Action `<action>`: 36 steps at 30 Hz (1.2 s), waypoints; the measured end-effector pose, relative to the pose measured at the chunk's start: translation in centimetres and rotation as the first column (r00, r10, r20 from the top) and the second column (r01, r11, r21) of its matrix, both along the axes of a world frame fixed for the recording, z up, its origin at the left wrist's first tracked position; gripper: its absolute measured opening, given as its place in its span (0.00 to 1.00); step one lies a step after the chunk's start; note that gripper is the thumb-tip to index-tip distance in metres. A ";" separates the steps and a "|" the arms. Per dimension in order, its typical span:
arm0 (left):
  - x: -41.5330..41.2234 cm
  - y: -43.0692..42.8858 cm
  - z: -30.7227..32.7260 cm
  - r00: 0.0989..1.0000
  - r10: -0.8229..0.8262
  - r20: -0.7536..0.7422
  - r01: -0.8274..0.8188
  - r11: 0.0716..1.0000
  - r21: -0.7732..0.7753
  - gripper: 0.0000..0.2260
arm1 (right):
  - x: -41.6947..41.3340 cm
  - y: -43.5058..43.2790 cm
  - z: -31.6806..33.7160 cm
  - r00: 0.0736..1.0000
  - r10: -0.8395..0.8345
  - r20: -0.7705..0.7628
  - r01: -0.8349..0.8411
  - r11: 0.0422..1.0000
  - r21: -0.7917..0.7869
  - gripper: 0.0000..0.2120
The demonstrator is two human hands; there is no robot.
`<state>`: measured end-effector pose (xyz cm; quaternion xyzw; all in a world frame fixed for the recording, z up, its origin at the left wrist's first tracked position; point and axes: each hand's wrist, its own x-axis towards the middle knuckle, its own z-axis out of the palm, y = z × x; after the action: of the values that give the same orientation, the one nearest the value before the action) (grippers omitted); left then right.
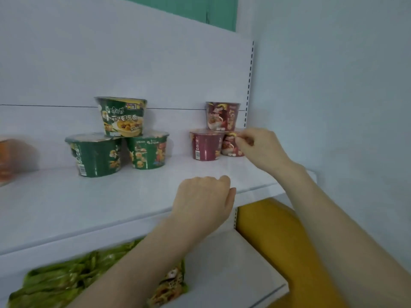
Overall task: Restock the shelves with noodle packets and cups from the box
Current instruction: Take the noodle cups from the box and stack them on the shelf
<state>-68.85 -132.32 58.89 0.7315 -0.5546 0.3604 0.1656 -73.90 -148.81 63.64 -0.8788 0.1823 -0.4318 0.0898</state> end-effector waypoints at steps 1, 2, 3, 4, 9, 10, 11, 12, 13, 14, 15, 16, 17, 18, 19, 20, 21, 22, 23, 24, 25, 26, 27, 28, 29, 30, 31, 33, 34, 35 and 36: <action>-1.3 -1.0 -0.9 0.999 -0.039 -0.024 0.039 0.999 -0.001 0.15 | -1.7 -0.7 -0.5 1.000 -0.014 -0.015 0.014 1.000 -0.006 0.10; -2.5 -2.1 -2.2 0.997 -0.070 -0.037 0.070 0.998 0.000 0.15 | -3.4 -1.4 -1.0 0.999 -0.030 -0.033 0.030 1.000 -0.006 0.10; -4.0 -3.0 -3.0 0.991 -0.112 -0.072 0.115 0.993 0.032 0.16 | -5.1 -2.2 -1.6 0.997 -0.047 -0.054 0.047 0.999 -0.001 0.10; -5.4 -3.8 -3.8 0.986 -0.133 -0.103 0.140 0.988 0.060 0.16 | -6.8 -3.0 -2.2 0.995 -0.063 -0.074 0.063 0.998 0.009 0.10; -11.4 -7.9 -8.9 0.953 -0.136 -0.270 0.180 0.973 0.146 0.13 | -14.3 -6.3 -6.0 0.980 -0.121 -0.157 0.135 0.987 0.086 0.10; -12.5 -8.4 -9.7 0.944 -0.147 -0.294 0.198 0.969 0.148 0.14 | -15.6 -6.8 -6.9 0.977 -0.129 -0.169 0.148 0.984 0.101 0.10; -13.5 -8.8 -10.4 0.938 -0.154 -0.312 0.208 0.967 0.149 0.14 | -16.6 -7.2 -7.8 0.974 -0.136 -0.183 0.159 0.980 0.119 0.10; -14.4 -9.2 -11.3 0.929 -0.147 -0.340 0.213 0.962 0.168 0.13 | -17.6 -7.6 -8.7 0.969 -0.141 -0.201 0.171 0.976 0.138 0.10; -15.1 -9.7 -12.2 0.924 -0.129 -0.361 0.211 0.957 0.199 0.13 | -18.4 -8.0 -9.7 0.964 -0.144 -0.221 0.181 0.970 0.159 0.10; -15.9 -10.0 -13.1 0.924 -0.097 -0.371 0.201 0.946 0.253 0.12 | -19.1 -8.4 -10.8 0.959 -0.145 -0.242 0.192 0.964 0.182 0.10; -16.6 -10.2 -13.9 0.929 -0.061 -0.365 0.184 0.932 0.312 0.12 | -19.8 -8.8 -11.9 0.955 -0.146 -0.258 0.201 0.958 0.204 0.10; -17.2 -10.3 -14.7 0.934 -0.031 -0.355 0.166 0.920 0.356 0.12 | -20.4 -9.2 -13.0 0.951 -0.150 -0.270 0.213 0.952 0.222 0.10; -17.6 -10.4 -15.6 0.937 -0.010 -0.349 0.154 0.910 0.386 0.13 | -21.0 -9.5 -14.1 0.947 -0.155 -0.281 0.225 0.946 0.235 0.10; -18.0 -10.3 -16.6 0.938 0.008 -0.348 0.145 0.899 0.413 0.14 | -21.5 -9.8 -15.2 0.942 -0.163 -0.295 0.239 0.940 0.244 0.10; -18.2 -10.3 -17.6 0.936 0.026 -0.350 0.140 0.887 0.441 0.14 | -22.0 -10.0 -16.4 0.935 -0.170 -0.310 0.254 0.934 0.253 0.10; -18.3 -10.2 -18.7 0.936 0.042 -0.350 0.136 0.873 0.468 0.15 | -22.5 -10.2 -17.5 0.928 -0.178 -0.328 0.270 0.927 0.262 0.11; -18.4 -10.1 -19.9 0.936 0.052 -0.348 0.135 0.861 0.491 0.15 | -22.9 -10.3 -18.6 0.920 -0.186 -0.345 0.287 0.920 0.268 0.11; -18.4 -10.0 -21.0 0.936 0.059 -0.347 0.135 0.849 0.510 0.15 | -23.2 -10.5 -19.8 0.911 -0.193 -0.363 0.303 0.913 0.273 0.11; -18.4 -10.0 -22.2 0.933 0.065 -0.355 0.143 0.836 0.529 0.14 | -23.5 -10.5 -20.9 0.904 -0.196 -0.380 0.315 0.907 0.281 0.11; -18.3 -10.0 -23.4 0.926 0.067 -0.372 0.158 0.824 0.544 0.14 | -23.7 -10.6 -22.1 0.898 -0.194 -0.394 0.323 0.900 0.294 0.11; -18.3 -10.0 -24.5 0.918 0.068 -0.391 0.176 0.813 0.555 0.13 | -23.8 -10.7 -23.3 0.893 -0.189 -0.407 0.330 0.892 0.309 0.11; -18.2 -10.0 -25.7 0.911 0.071 -0.407 0.191 0.801 0.567 0.13 | -23.9 -10.8 -24.4 0.887 -0.183 -0.423 0.337 0.884 0.324 0.11; -18.2 -10.0 -26.7 0.904 0.075 -0.421 0.205 0.788 0.580 0.13 | -24.0 -10.8 -25.6 0.880 -0.178 -0.440 0.346 0.876 0.337 0.11; -18.1 -10.1 -27.7 0.897 0.081 -0.436 0.217 0.777 0.591 0.13 | -24.0 -10.9 -26.7 0.872 -0.175 -0.458 0.356 0.868 0.347 0.11; -17.9 -10.1 -28.7 0.886 0.089 -0.456 0.232 0.766 0.600 0.14 | -24.0 -11.0 -27.9 0.862 -0.171 -0.477 0.367 0.859 0.357 0.11; -17.7 -10.2 -29.5 0.871 0.100 -0.481 0.250 0.753 0.608 0.15 | -23.9 -11.1 -29.0 0.852 -0.165 -0.498 0.380 0.848 0.369 0.11; -17.5 -10.3 -30.3 0.854 0.112 -0.509 0.270 0.741 0.615 0.15 | -23.8 -11.2 -30.1 0.840 -0.158 -0.519 0.395 0.834 0.385 0.11; -16.8 -10.5 -31.7 0.827 0.125 -0.549 0.301 0.727 0.618 0.16 | -23.5 -11.3 -32.1 0.818 -0.151 -0.556 0.429 0.802 0.415 0.11; -16.4 -10.6 -32.5 0.822 0.123 -0.556 0.307 0.726 0.615 0.16 | -23.3 -11.4 -33.1 0.811 -0.152 -0.565 0.444 0.790 0.424 0.11; -16.0 -10.7 -33.3 0.820 0.122 -0.559 0.311 0.726 0.614 0.16 | -23.1 -11.4 -34.1 0.806 -0.152 -0.572 0.453 0.780 0.432 0.11; -15.6 -10.8 -34.3 0.818 0.126 -0.561 0.314 0.720 0.619 0.16 | -22.9 -11.3 -35.1 0.803 -0.150 -0.577 0.461 0.771 0.440 0.10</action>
<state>-84.41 -143.15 24.60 0.7813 -0.6108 -0.1145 0.0582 -96.83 -160.12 28.56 -0.8507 0.4635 -0.1192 0.2173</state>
